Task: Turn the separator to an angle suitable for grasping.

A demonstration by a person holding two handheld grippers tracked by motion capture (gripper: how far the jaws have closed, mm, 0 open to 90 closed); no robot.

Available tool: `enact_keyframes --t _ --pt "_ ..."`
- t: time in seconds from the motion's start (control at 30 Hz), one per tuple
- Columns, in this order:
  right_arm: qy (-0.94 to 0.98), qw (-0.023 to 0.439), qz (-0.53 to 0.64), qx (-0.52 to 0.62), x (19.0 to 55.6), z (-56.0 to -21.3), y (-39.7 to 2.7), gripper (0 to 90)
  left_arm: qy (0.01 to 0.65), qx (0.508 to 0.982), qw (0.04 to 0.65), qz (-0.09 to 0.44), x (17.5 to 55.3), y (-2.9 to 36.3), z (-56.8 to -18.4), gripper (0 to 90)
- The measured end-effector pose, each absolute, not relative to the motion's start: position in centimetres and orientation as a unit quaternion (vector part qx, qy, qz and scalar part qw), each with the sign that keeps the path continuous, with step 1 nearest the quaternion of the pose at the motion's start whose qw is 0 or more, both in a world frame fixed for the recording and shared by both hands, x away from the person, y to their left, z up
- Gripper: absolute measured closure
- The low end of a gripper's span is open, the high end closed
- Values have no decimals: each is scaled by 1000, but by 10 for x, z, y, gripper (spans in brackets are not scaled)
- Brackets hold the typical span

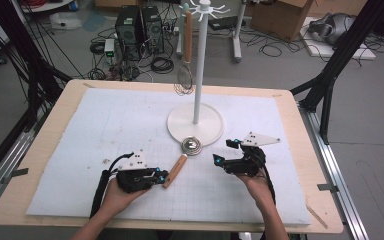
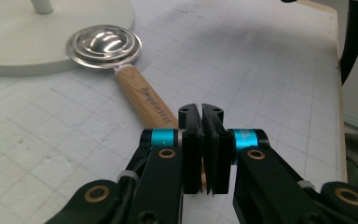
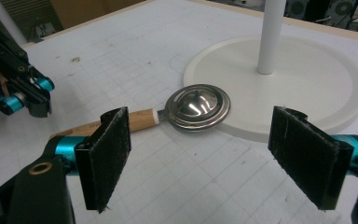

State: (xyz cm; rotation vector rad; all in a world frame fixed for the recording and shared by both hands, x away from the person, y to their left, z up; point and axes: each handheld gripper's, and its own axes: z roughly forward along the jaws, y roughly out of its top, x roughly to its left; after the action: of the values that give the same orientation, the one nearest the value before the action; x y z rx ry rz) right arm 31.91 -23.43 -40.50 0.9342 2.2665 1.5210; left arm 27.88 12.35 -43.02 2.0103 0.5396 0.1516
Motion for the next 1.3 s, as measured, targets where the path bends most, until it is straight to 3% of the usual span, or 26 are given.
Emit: enact_keyframes --t 0.63,1.3 --pt "783 130 516 322 320 -407 -232 204 200 863 461 55 272 100 -444 851" --pt "785 129 515 319 320 -408 -231 204 221 863 449 71 279 114 -446 840"
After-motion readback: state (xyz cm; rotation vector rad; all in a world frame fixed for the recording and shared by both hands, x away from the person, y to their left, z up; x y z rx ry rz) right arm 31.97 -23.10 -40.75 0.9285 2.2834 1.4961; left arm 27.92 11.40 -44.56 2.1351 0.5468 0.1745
